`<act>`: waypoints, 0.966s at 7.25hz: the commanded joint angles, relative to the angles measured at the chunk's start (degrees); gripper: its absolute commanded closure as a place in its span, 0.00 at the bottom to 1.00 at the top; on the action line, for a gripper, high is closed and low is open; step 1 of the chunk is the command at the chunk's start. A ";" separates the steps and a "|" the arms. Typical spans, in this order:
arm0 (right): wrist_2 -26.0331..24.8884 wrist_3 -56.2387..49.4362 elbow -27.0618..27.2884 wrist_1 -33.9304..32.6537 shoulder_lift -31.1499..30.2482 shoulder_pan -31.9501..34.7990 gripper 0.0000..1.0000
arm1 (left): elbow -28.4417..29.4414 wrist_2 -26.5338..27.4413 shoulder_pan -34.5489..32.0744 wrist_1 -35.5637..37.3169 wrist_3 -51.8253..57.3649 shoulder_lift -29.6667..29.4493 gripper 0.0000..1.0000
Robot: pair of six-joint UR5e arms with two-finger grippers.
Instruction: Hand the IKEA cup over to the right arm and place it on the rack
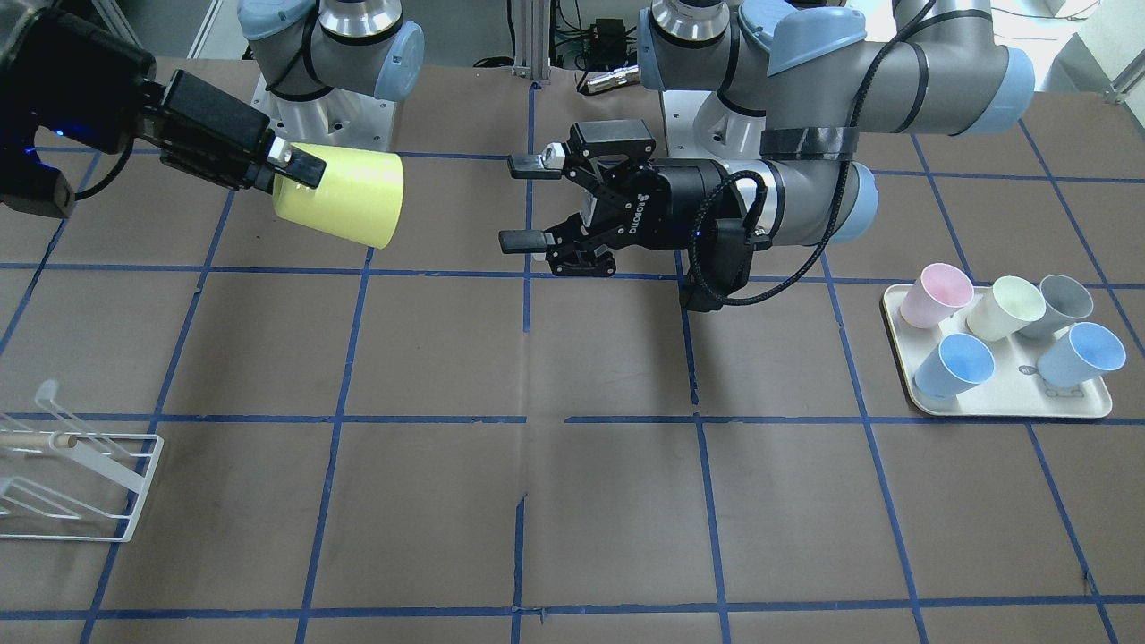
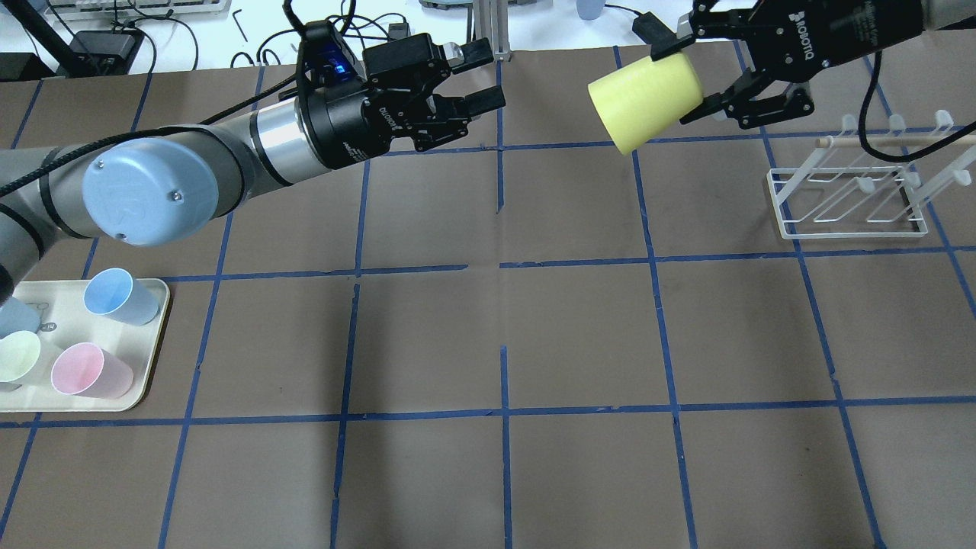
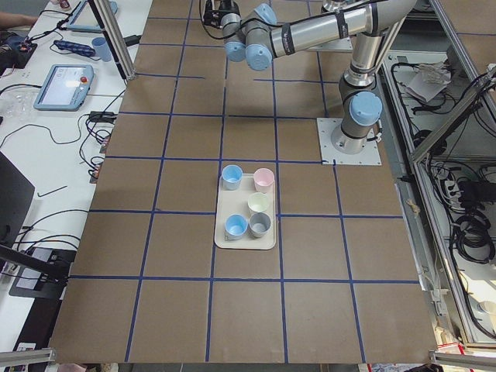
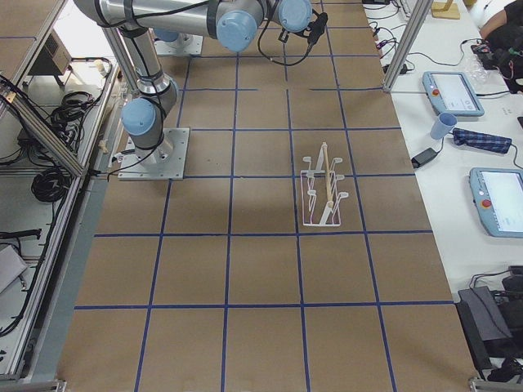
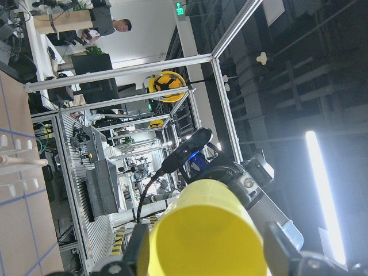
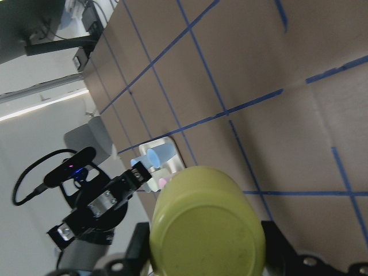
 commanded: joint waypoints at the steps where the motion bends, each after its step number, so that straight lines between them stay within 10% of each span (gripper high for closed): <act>1: -14.54 -0.15 0.77 -9.94 0.12 -0.44 0.63 | 1.24 9.07 4.48 0.07 -0.14 0.21 0.22; 7: -45.25 -7.44 1.12 -27.10 5.47 -1.13 0.89 | 1.07 58.36 13.13 21.36 -13.37 -1.27 0.22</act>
